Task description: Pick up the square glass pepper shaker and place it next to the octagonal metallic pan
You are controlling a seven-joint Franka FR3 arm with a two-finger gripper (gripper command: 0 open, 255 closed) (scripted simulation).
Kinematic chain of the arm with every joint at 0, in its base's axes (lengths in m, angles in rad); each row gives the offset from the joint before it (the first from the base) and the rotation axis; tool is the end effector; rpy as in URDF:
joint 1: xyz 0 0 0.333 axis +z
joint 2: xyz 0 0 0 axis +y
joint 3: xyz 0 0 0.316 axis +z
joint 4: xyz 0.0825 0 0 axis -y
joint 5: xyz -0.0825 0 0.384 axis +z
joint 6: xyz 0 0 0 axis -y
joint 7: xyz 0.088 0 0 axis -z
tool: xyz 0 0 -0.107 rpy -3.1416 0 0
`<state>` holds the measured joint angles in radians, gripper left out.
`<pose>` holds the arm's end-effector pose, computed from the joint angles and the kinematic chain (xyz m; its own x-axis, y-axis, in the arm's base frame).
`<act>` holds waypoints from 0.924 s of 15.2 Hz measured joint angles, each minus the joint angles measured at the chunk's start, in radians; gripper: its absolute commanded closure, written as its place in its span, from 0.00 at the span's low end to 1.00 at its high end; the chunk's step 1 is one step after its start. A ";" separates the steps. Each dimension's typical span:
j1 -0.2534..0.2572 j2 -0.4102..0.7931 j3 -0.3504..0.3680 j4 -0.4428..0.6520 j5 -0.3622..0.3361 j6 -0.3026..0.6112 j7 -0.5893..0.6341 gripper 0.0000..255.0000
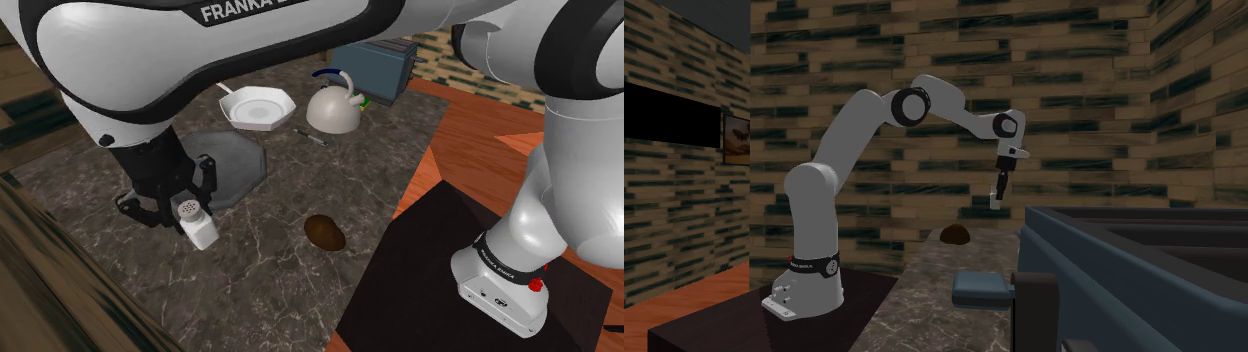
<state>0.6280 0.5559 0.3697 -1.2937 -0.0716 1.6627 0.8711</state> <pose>0.4260 0.5467 0.4285 0.9768 0.0964 -0.1910 0.1053 -0.9937 0.0373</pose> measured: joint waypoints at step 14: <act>-0.005 0.039 -0.010 -0.133 -0.013 0.169 -0.003 1.00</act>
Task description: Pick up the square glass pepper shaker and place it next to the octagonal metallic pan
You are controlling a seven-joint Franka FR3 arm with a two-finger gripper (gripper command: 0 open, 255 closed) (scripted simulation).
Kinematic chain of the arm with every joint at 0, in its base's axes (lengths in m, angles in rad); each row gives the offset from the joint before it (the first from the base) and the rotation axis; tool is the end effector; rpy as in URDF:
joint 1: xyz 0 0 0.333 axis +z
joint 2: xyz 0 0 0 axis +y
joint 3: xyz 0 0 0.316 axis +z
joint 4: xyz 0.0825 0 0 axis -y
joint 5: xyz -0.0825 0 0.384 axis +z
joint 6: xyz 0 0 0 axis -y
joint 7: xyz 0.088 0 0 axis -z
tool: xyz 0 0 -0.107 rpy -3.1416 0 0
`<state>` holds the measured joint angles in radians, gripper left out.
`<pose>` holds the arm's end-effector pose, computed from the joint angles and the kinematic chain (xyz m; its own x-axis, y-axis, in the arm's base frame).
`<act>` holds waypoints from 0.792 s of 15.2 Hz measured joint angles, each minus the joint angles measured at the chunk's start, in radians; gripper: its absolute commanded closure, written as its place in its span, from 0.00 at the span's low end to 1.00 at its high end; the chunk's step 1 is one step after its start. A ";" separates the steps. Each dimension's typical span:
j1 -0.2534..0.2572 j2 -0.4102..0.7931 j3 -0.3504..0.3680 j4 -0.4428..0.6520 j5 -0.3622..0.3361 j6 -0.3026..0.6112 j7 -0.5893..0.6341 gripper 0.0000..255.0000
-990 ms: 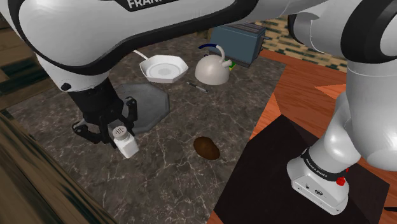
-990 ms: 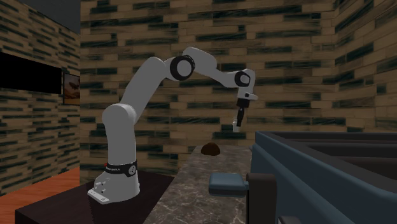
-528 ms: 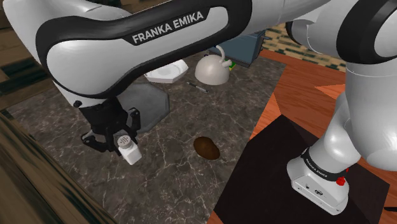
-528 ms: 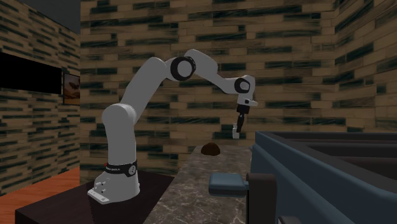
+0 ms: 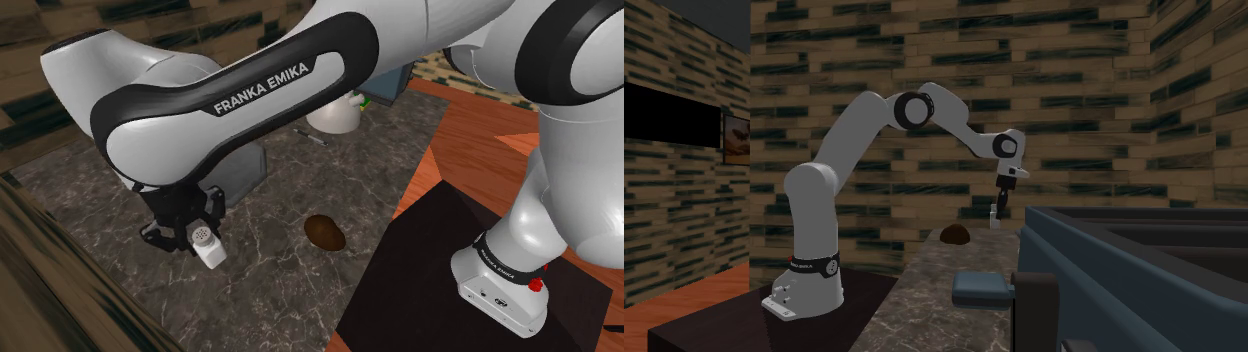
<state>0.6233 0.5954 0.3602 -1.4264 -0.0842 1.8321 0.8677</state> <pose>0.4256 0.5472 0.3531 0.9768 0.0963 -0.1911 0.1052 -0.9938 0.0373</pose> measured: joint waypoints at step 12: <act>0.000 0.009 -0.002 -0.017 -0.003 0.026 0.000 0.00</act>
